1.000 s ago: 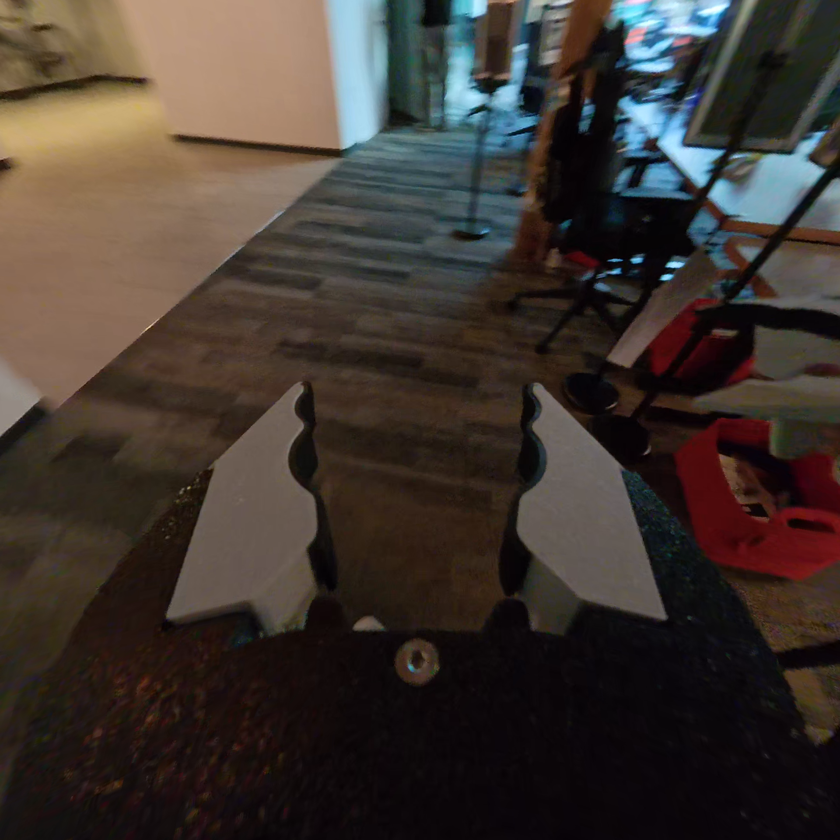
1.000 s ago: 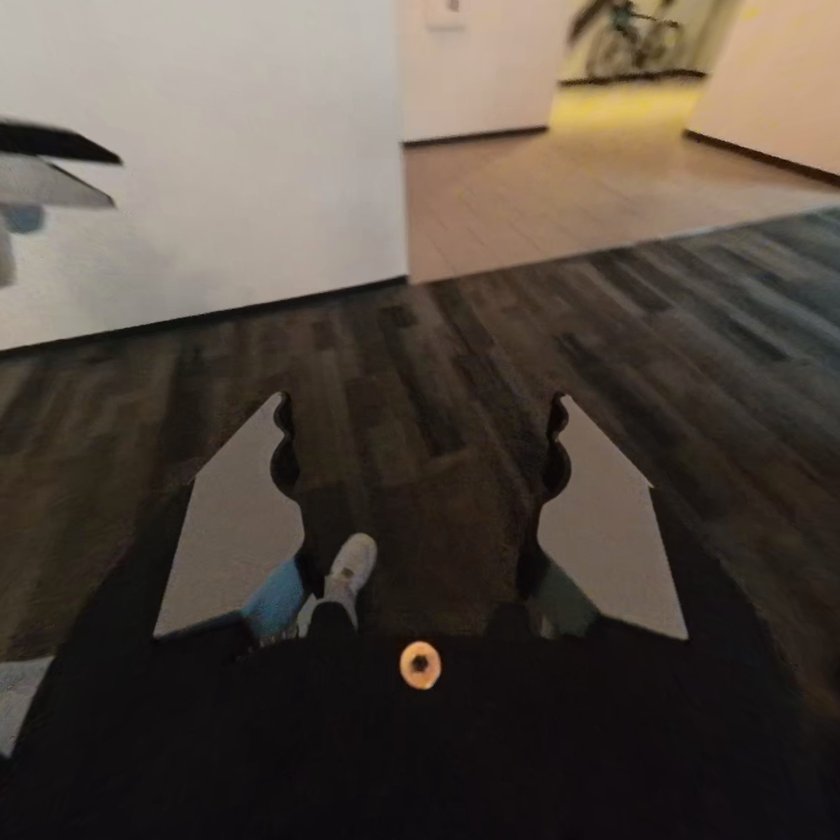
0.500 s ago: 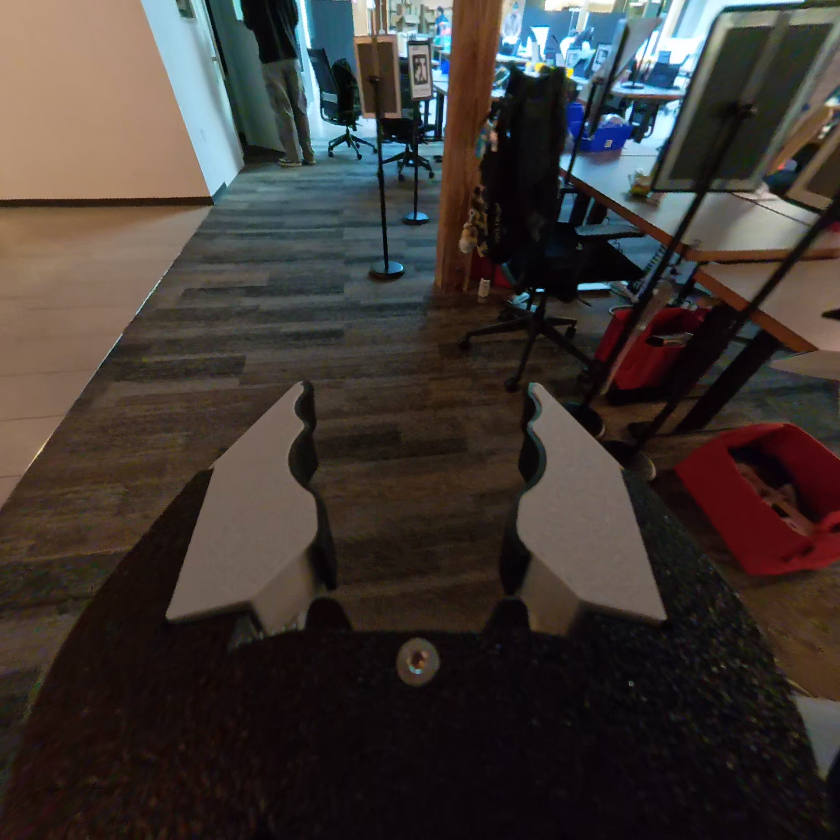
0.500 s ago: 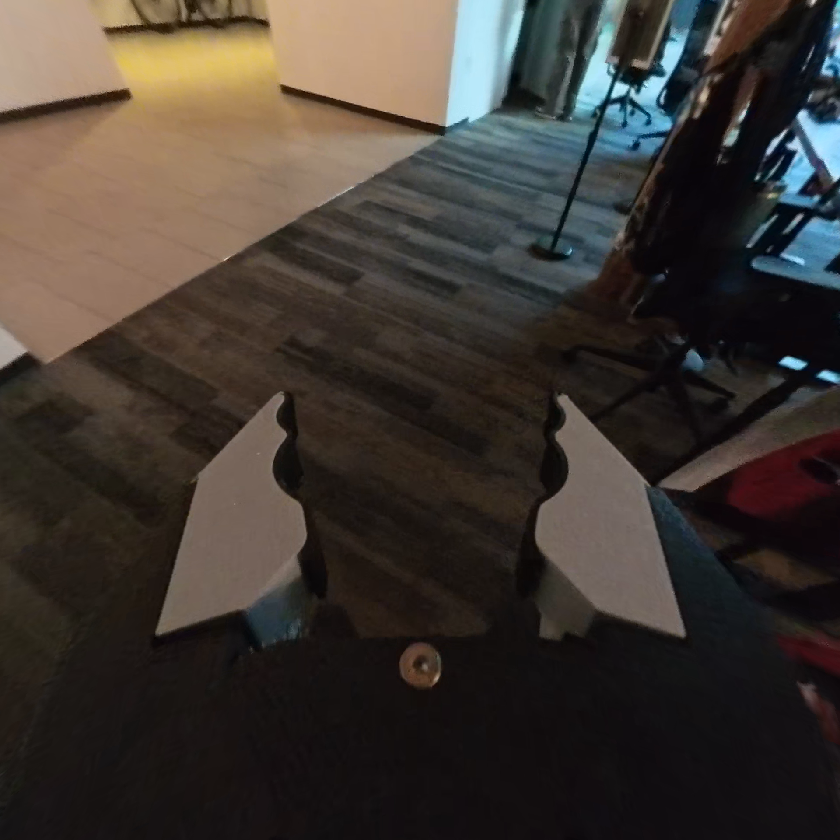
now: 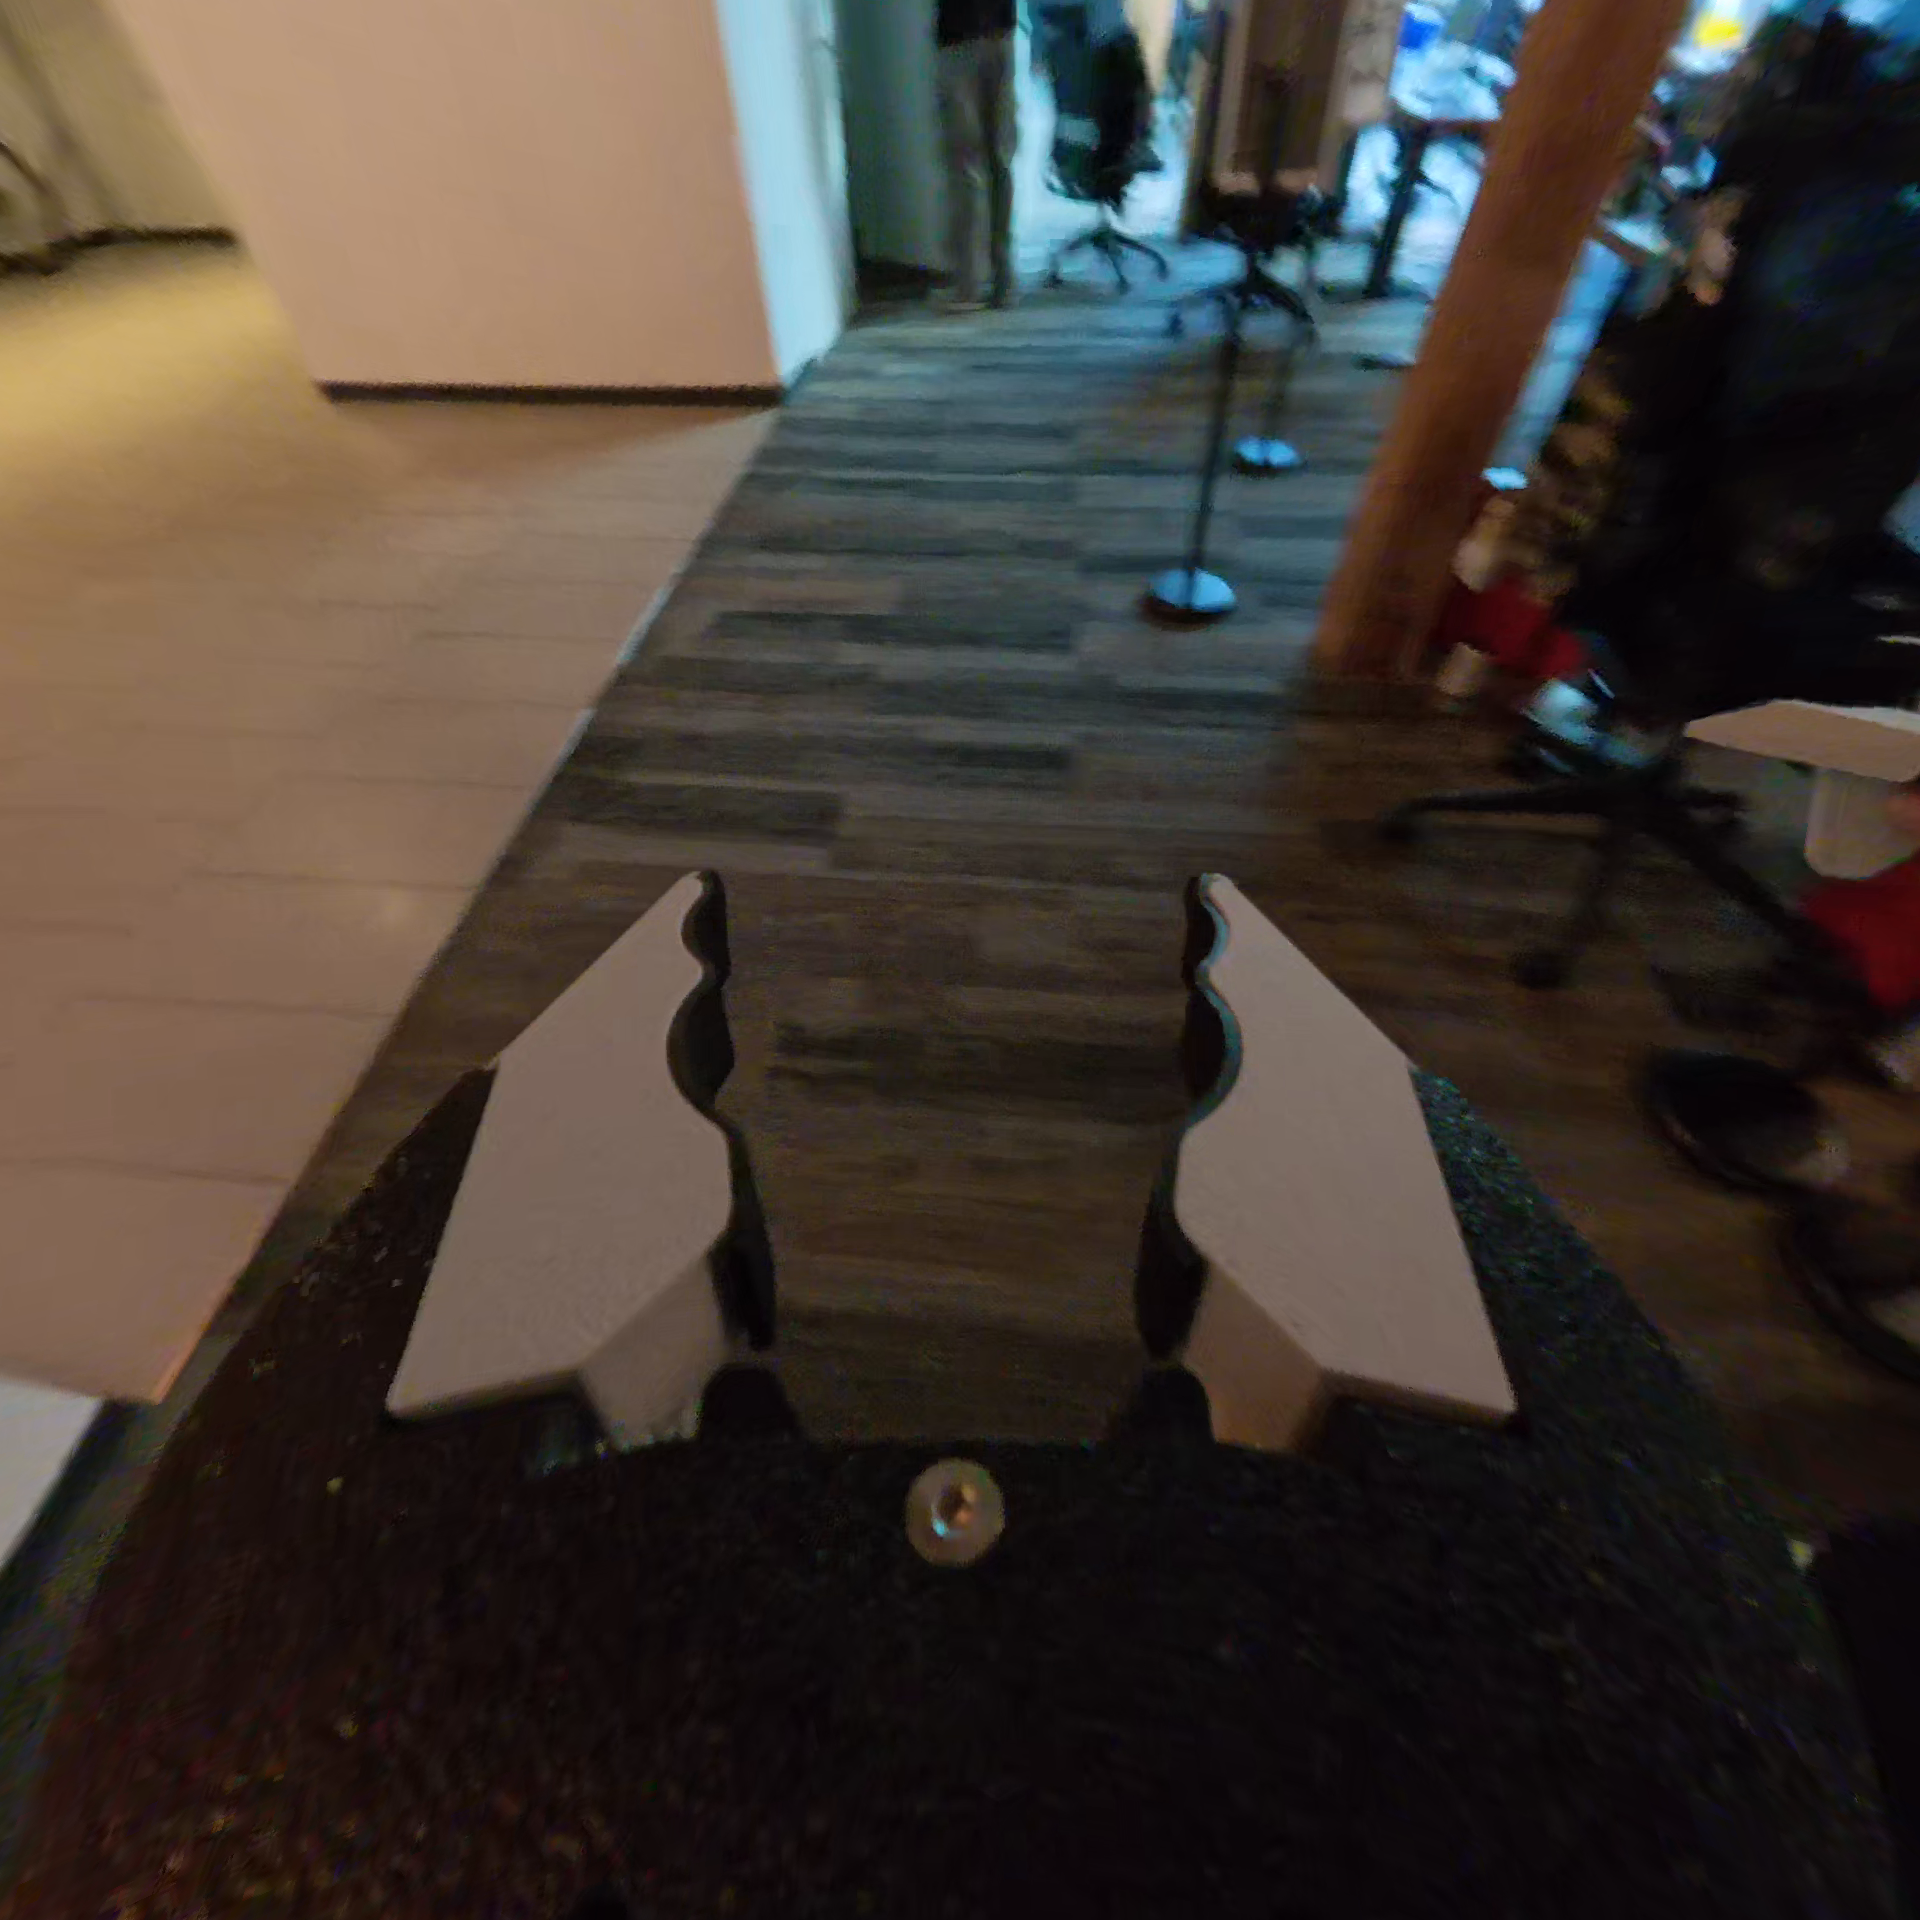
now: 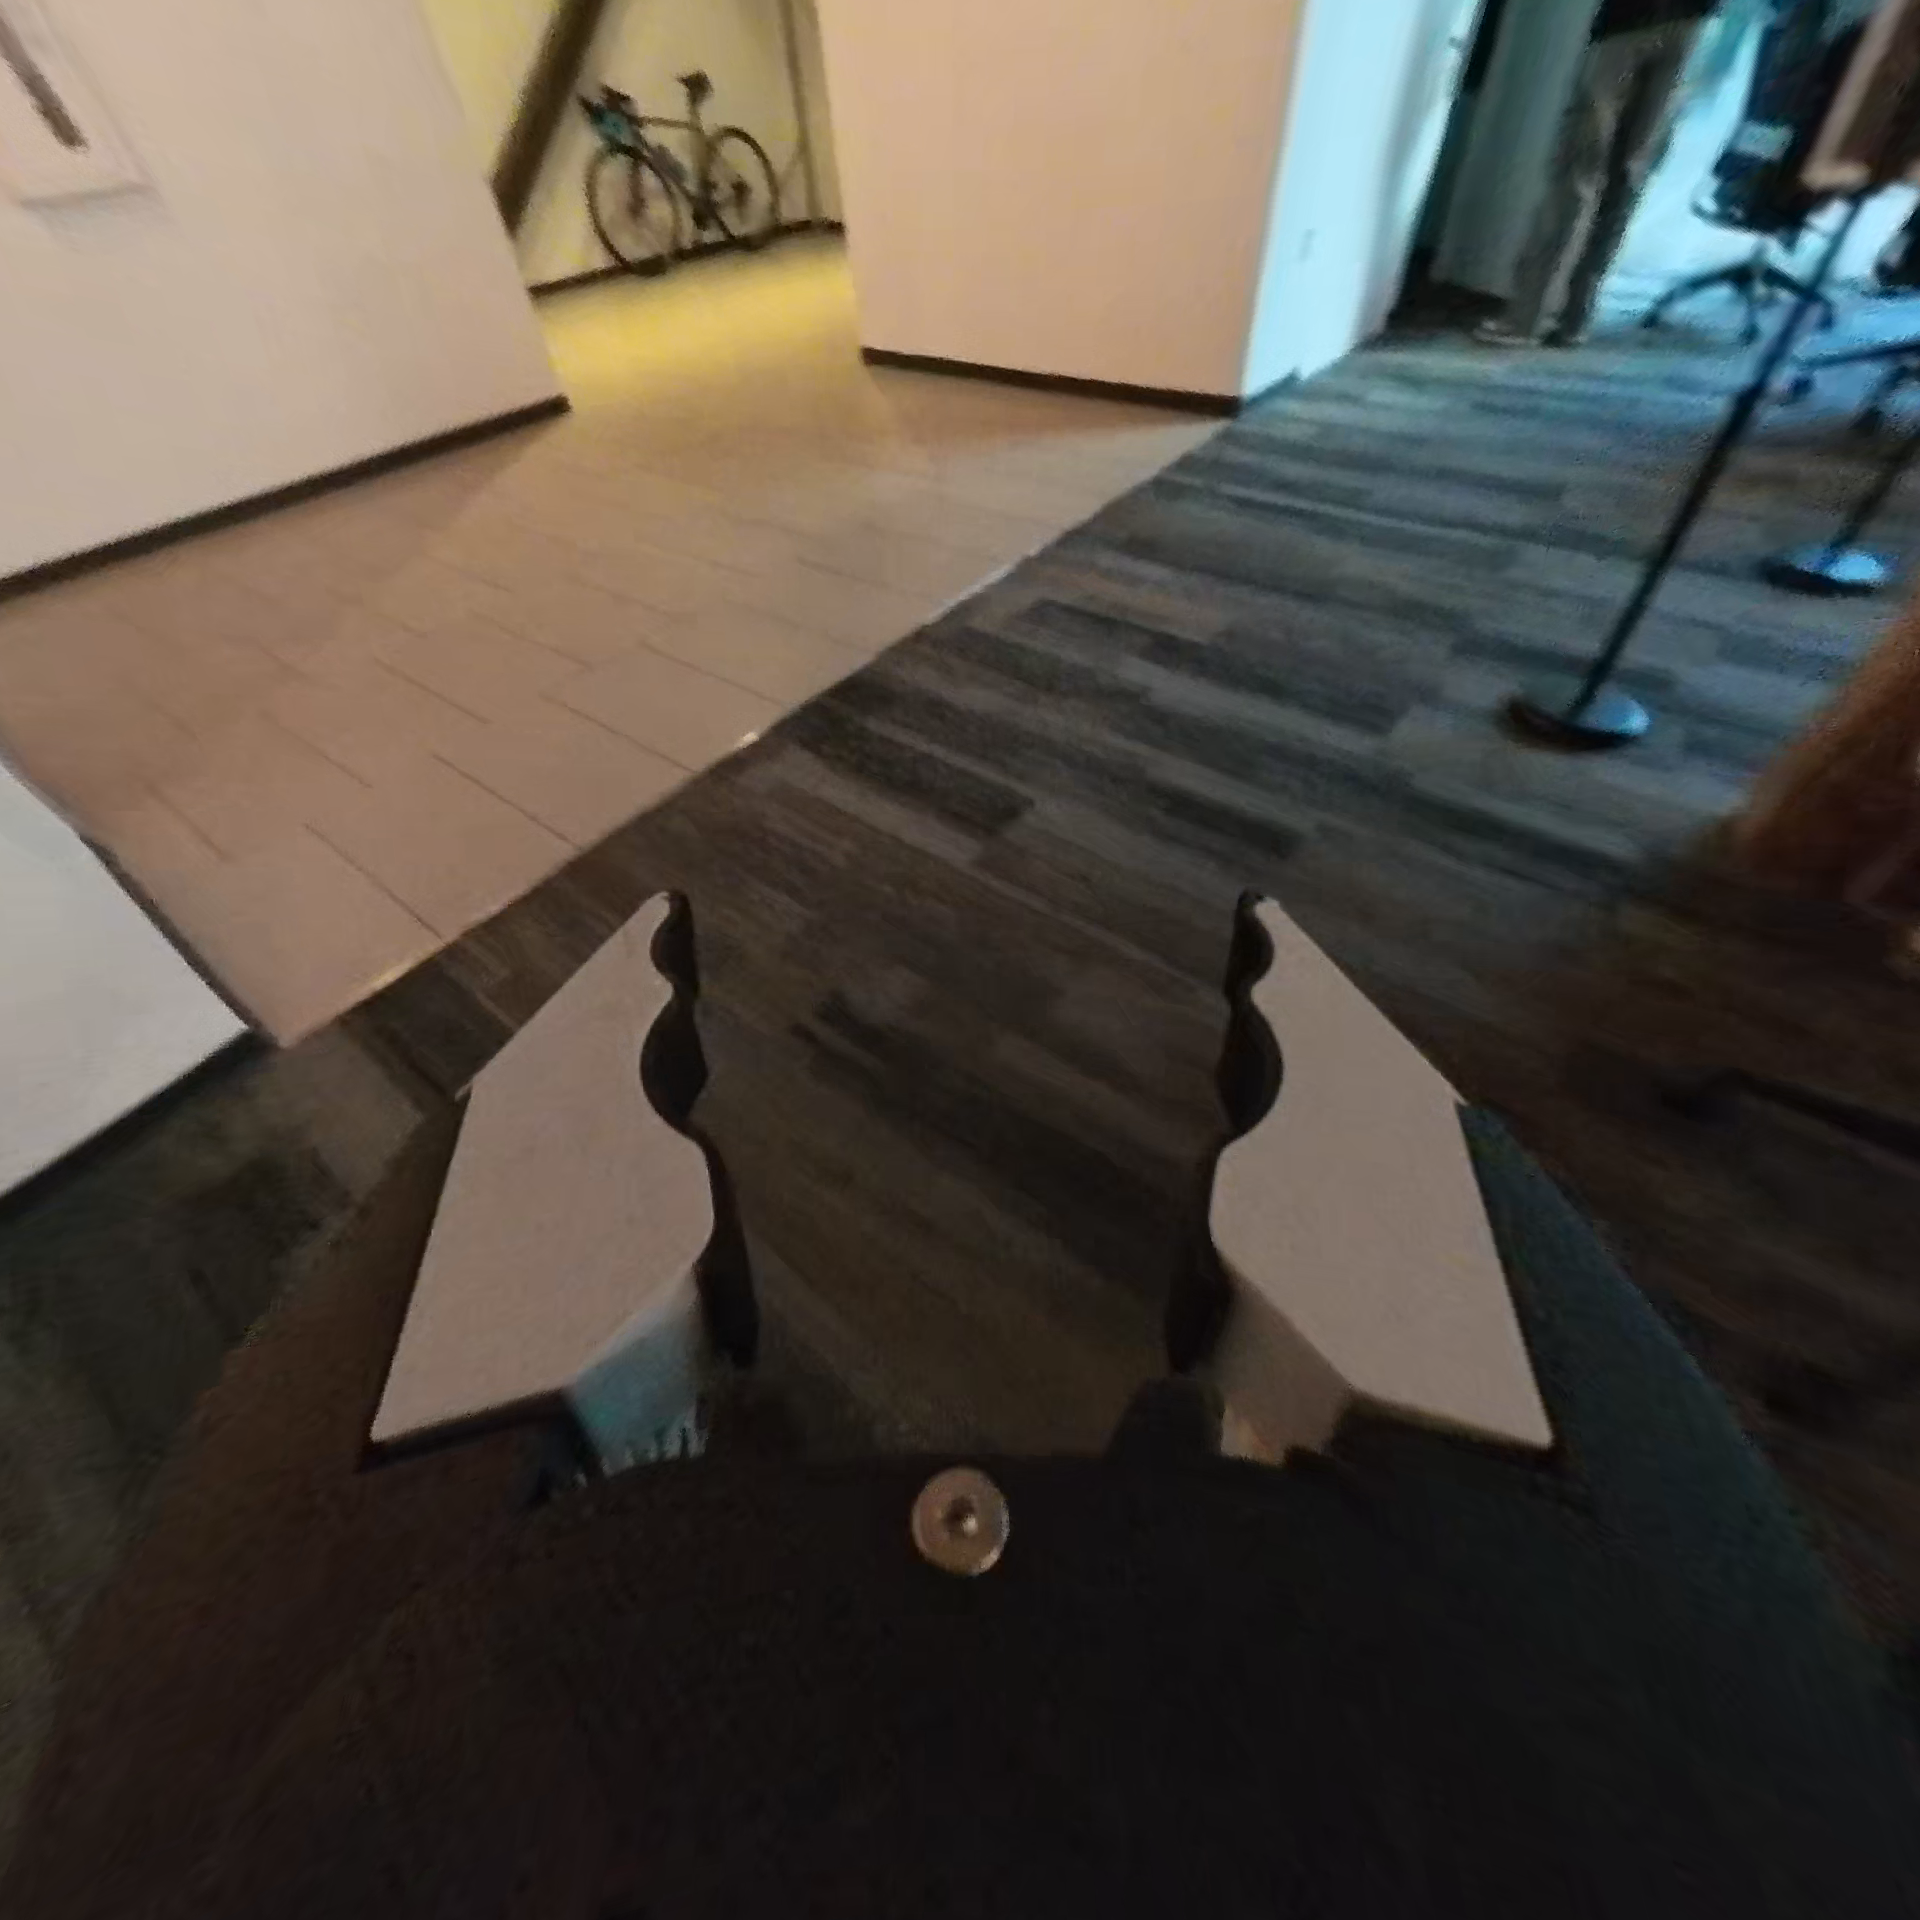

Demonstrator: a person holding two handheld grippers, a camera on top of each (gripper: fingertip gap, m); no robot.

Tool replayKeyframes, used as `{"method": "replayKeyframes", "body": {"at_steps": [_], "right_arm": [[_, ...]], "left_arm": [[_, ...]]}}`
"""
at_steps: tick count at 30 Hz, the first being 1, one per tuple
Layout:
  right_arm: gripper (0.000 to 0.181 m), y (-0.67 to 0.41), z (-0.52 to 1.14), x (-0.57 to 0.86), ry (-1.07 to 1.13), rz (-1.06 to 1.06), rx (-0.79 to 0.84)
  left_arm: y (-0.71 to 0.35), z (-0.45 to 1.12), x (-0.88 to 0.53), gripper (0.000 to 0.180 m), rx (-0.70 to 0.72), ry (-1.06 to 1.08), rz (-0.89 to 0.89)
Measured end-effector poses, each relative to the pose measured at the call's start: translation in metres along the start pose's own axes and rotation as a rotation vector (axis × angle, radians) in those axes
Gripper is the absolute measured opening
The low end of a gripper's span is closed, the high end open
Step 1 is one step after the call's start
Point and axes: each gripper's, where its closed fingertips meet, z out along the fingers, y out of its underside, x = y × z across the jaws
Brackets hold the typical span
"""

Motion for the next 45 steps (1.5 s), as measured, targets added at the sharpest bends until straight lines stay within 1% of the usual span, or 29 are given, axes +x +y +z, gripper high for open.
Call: {"method": "replayKeyframes", "body": {"at_steps": [2,5,9,16,19,21,24,27,29,33,34,36,37,39,41,45], "right_arm": [[0.102,-0.034,0.055,-0.008,-0.048,-0.043,0.035],[0.103,-0.068,0.116,0.0,-0.036,-0.074,0.012],[0.102,-0.093,0.164,0.023,-0.008,-0.067,0.048],[0.103,-0.069,0.227,0.104,0.223,0.003,-0.044],[0.103,-0.079,0.26,0.14,0.355,0.007,-0.053],[0.103,-0.095,0.284,0.161,0.447,0.023,-0.066],[0.103,-0.136,0.328,0.181,0.523,0.033,-0.029],[0.102,-0.172,0.378,0.193,0.54,-0.005,0.022],[0.102,-0.188,0.409,0.197,0.552,-0.021,0.044],[0.105,-0.201,0.469,0.206,0.55,-0.042,0.048],[0.1,-0.202,0.486,0.21,0.554,-0.047,0.039],[0.085,-0.2,0.523,0.218,0.532,-0.035,0.02],[0.084,-0.2,0.546,0.225,0.516,-0.023,0.014],[0.086,-0.201,0.594,0.238,0.485,-0.025,-0.007],[0.092,-0.206,0.648,0.255,0.461,-0.04,-0.026],[0.099,-0.23,0.776,0.292,0.375,-0.059,-0.008]], "left_arm": [[-0.024,0.032,-0.029,0.085,0.03,-0.03,0.009],[-0.041,0.088,-0.062,0.084,0.009,-0.054,0.036],[-0.06,0.183,-0.088,0.083,0.014,0.016,-0.012],[-0.088,0.382,-0.091,0.083,-0.011,0.259,0.05],[-0.112,0.47,-0.096,0.082,0.009,0.371,0.079],[-0.136,0.524,-0.102,0.082,0.025,0.439,0.067],[-0.179,0.596,-0.109,0.083,0.05,0.534,0.062],[-0.217,0.662,-0.122,0.083,0.09,0.572,0.099],[-0.234,0.702,-0.129,0.084,0.084,0.599,0.082],[-0.257,0.765,-0.148,0.083,0.077,0.597,0.08],[-0.26,0.781,-0.154,0.083,0.076,0.59,0.087],[-0.26,0.812,-0.165,0.082,0.056,0.582,0.092],[-0.26,0.829,-0.172,0.083,0.042,0.576,0.089],[-0.263,0.862,-0.186,0.084,0.034,0.558,0.081],[-0.27,0.896,-0.203,0.085,0.043,0.521,0.08],[-0.284,0.975,-0.244,0.087,0.032,0.42,0.1]]}}
